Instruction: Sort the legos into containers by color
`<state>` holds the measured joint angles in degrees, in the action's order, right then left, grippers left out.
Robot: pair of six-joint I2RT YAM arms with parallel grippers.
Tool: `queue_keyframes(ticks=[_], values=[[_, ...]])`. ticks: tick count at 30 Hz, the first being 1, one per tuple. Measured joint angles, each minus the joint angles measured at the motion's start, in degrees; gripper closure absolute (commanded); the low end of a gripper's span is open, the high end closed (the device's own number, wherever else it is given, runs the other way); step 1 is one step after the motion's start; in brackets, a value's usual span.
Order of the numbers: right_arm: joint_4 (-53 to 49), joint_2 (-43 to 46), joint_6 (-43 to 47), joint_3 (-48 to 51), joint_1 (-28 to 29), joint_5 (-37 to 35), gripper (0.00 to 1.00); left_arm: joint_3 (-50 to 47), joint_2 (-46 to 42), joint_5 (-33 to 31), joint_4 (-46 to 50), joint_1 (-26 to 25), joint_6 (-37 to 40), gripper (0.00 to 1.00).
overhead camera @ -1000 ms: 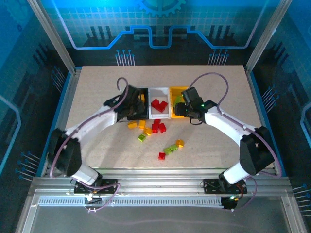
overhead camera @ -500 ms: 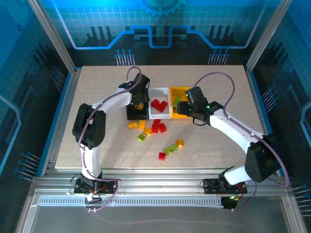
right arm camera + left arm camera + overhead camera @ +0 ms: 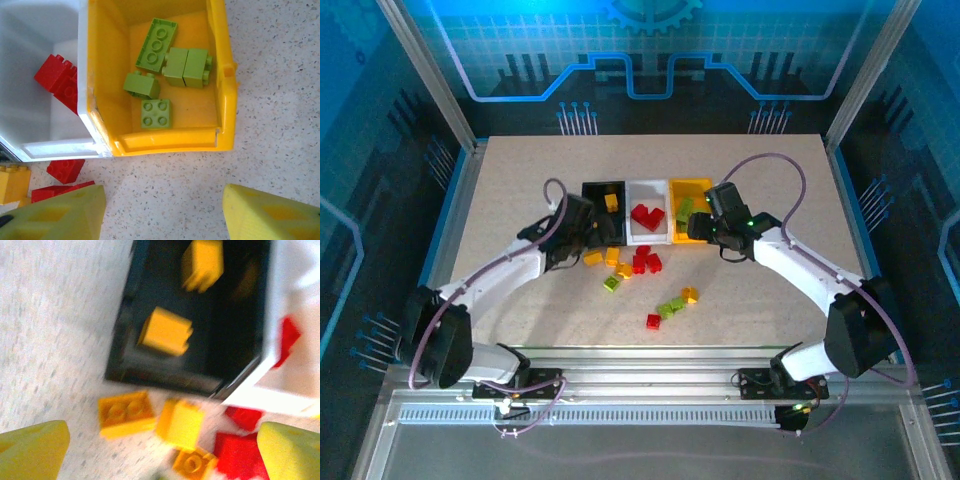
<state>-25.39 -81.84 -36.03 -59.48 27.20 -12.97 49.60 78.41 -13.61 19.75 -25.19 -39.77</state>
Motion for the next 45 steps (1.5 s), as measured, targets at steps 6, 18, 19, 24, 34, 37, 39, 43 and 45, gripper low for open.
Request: queue_keyframes(ticks=[6,18,19,24,34,37,39,43,45], values=[[0.52,0.0,-0.33,0.2,-0.02,0.2,0.35,-8.68,3.61,2.8,-4.83,0.0,-0.66,0.02],[0.55,1.07,-0.39,0.2,-0.02,0.15,0.35,-8.55,9.73,3.17,-14.38,0.37,-0.7,0.17],[0.52,1.11,-0.42,0.2,-0.02,0.15,0.35,-8.17,10.29,3.21,-14.78,0.57,-0.7,0.2],[0.52,1.27,-0.42,0.22,-0.02,0.17,0.35,-6.93,11.72,2.95,-16.17,1.09,-0.79,0.29],[0.52,1.29,-0.42,0.22,-0.02,0.17,0.35,-8.52,9.25,1.9,-15.08,1.16,-0.83,0.37],[0.55,1.29,-0.42,0.22,-0.02,0.17,0.35,-8.76,9.16,1.9,-13.16,1.14,-1.29,0.41],[0.55,1.29,-0.42,0.28,-0.02,0.17,0.35,-10.32,7.98,1.88,-12.09,1.16,-1.95,0.42],[0.57,1.44,-0.42,0.59,-0.02,0.17,0.35,-15.93,0.39,1.9,-8.28,1.14,-2.64,0.4],[0.57,1.49,-0.42,0.66,-0.04,0.2,0.35,-18.14,-4.9,1.95,-5.42,1.03,-3.15,0.32]])
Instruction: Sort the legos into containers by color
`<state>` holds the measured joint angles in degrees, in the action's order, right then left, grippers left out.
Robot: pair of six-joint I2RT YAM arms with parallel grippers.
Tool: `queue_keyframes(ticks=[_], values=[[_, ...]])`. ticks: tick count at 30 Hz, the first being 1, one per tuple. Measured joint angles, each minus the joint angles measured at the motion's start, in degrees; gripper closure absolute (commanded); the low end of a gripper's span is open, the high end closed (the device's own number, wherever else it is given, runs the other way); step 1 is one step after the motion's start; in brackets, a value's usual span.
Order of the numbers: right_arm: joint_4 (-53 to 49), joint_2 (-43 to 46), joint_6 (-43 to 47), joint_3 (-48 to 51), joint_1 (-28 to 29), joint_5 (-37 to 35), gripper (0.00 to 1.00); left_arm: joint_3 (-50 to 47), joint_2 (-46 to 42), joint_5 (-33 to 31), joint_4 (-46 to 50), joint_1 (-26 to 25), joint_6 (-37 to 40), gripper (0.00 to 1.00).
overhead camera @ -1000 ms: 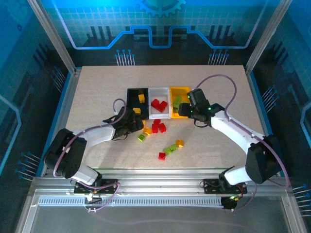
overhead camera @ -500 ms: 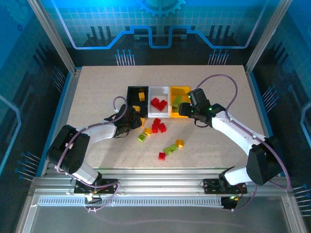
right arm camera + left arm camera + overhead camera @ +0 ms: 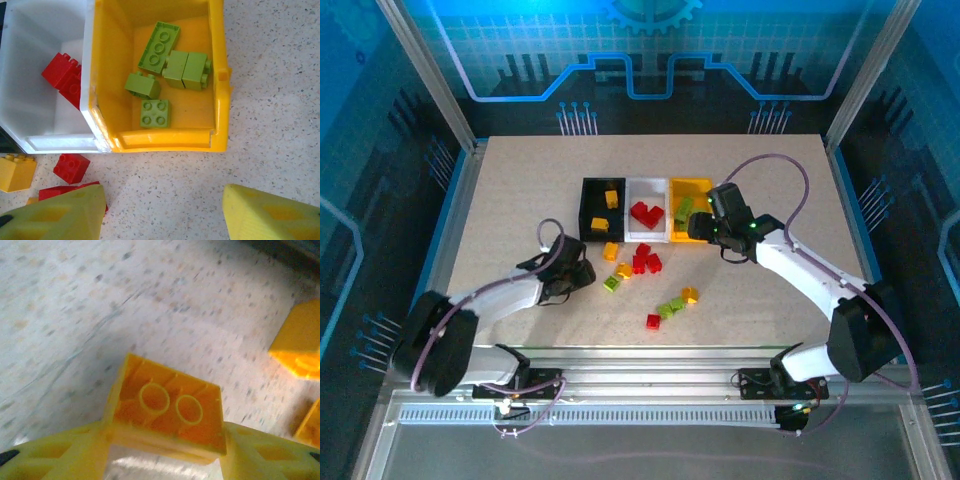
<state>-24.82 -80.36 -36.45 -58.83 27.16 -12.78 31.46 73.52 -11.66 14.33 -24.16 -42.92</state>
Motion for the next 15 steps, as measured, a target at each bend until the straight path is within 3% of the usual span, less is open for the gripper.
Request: queue_keyframes(ticks=[3,6,13,15], values=[[0.02,0.0,0.0,0.0,-0.13,0.0,0.35,-0.59,-5.81,0.33,2.8,-0.2,-0.28,0.14],[0.04,0.0,-0.09,0.0,-0.24,0.02,0.35,0.33,-7.58,-0.04,3.93,-0.22,-0.55,0.05],[0.04,0.0,-0.22,0.02,-0.24,0.22,0.35,5.77,3.13,-2.58,5.35,0.55,-0.63,0.03],[0.11,0.11,-0.22,0.39,-0.24,0.2,0.35,5.99,6.16,-2.84,5.03,0.63,-0.66,0.06]])
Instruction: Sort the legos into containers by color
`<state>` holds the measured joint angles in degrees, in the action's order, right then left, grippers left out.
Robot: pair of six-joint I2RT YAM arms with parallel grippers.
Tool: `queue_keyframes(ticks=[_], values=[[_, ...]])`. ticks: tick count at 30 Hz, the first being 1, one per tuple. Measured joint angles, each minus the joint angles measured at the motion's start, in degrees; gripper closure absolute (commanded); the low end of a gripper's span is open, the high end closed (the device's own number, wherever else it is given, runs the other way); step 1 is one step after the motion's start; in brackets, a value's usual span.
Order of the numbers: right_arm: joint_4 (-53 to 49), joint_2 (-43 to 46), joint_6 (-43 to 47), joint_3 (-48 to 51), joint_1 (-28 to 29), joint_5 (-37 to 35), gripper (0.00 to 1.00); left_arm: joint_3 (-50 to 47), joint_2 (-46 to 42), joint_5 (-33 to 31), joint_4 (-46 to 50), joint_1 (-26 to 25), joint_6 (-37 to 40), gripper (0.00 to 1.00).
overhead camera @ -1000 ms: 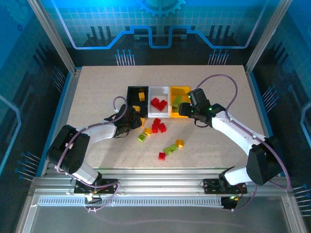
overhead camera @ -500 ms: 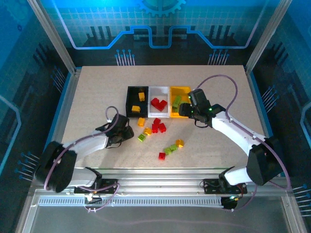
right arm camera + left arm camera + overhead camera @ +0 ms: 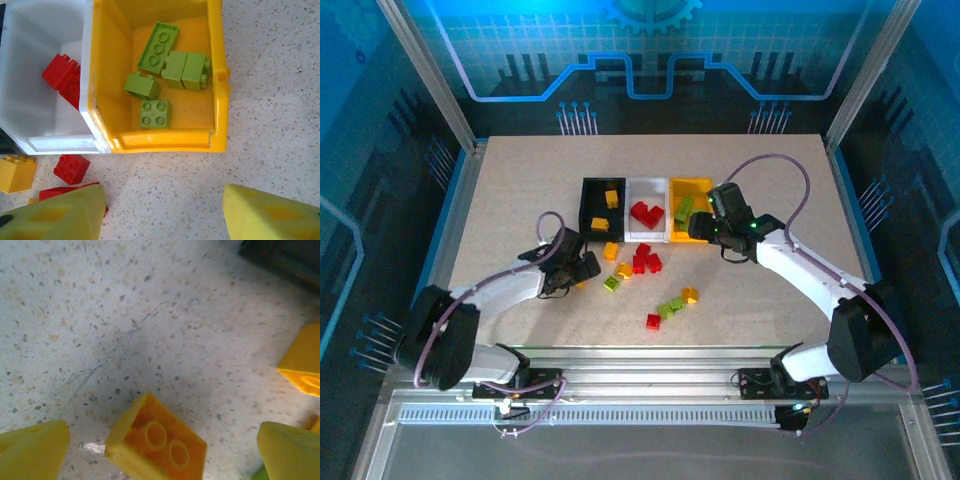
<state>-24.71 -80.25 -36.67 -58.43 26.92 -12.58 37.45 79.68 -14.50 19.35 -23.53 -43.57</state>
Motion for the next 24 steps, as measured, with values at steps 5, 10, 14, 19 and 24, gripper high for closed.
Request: queue_keyframes(ticks=[5,10,14,19,24], values=[[-0.09,0.33,0.0,1.01,0.0,-0.02,0.35,-0.33,2.4,-0.44,-0.15,0.02,0.13,0.2],[-0.07,0.33,0.0,1.03,0.0,0.0,0.35,-0.92,2.4,-2.27,0.37,-0.5,0.31,0.37],[-0.04,0.33,-0.04,1.03,0.0,0.0,0.35,-1.2,2.51,-3.72,0.96,-0.74,0.28,0.48],[-0.07,0.33,-0.24,1.03,0.0,-0.02,0.35,-1.27,2.23,-4.28,1.27,-1.36,0.04,0.55],[-0.07,0.33,-0.24,1.03,0.0,-0.02,0.35,-1.27,0.72,-0.79,0.98,-3.93,-0.04,0.61]])
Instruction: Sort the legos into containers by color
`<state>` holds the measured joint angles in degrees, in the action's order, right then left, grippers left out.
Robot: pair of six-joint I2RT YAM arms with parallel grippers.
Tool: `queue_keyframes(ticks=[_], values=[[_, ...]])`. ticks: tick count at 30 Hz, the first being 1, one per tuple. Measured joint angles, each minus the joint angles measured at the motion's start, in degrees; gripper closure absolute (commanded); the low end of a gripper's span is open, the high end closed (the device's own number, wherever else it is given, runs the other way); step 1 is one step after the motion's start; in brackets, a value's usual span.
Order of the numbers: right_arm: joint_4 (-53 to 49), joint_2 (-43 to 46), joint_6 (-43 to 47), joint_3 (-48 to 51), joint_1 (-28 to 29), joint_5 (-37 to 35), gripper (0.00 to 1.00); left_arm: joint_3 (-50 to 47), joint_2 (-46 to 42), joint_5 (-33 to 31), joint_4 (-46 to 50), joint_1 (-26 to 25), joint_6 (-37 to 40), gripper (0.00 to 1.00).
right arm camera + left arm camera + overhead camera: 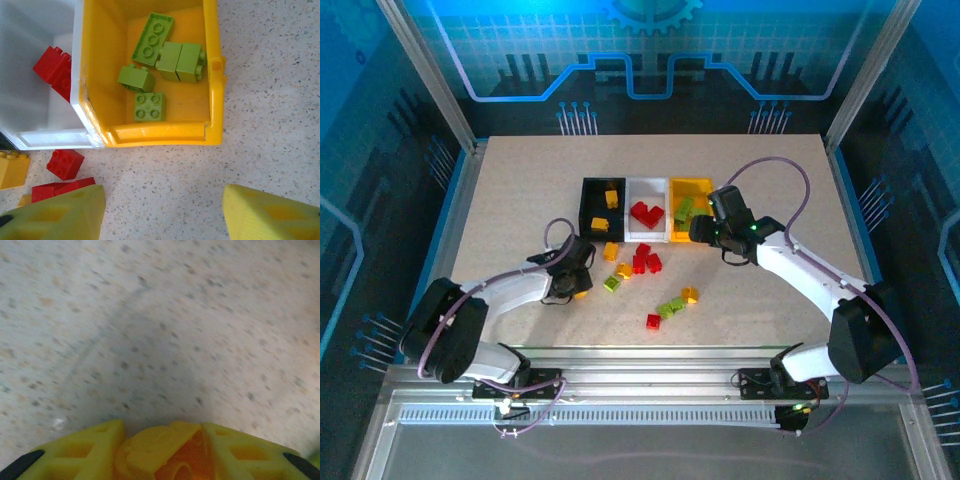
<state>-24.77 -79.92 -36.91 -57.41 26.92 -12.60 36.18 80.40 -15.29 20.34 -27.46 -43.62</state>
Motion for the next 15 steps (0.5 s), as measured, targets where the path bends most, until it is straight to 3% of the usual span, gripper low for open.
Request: queue_keyframes(ticks=[7,11,15], values=[[0.02,0.0,0.0,0.0,0.0,0.0,0.35,3.1,-5.14,2.32,3.13,-1.27,-0.2,0.62],[0.02,0.0,0.0,0.0,-0.04,0.0,0.35,13.97,-2.86,2.05,4.92,-0.61,0.61,0.62],[0.0,0.0,0.0,0.2,-0.37,0.0,0.35,28.76,7.06,0.68,4.74,1.46,2.99,0.64]])
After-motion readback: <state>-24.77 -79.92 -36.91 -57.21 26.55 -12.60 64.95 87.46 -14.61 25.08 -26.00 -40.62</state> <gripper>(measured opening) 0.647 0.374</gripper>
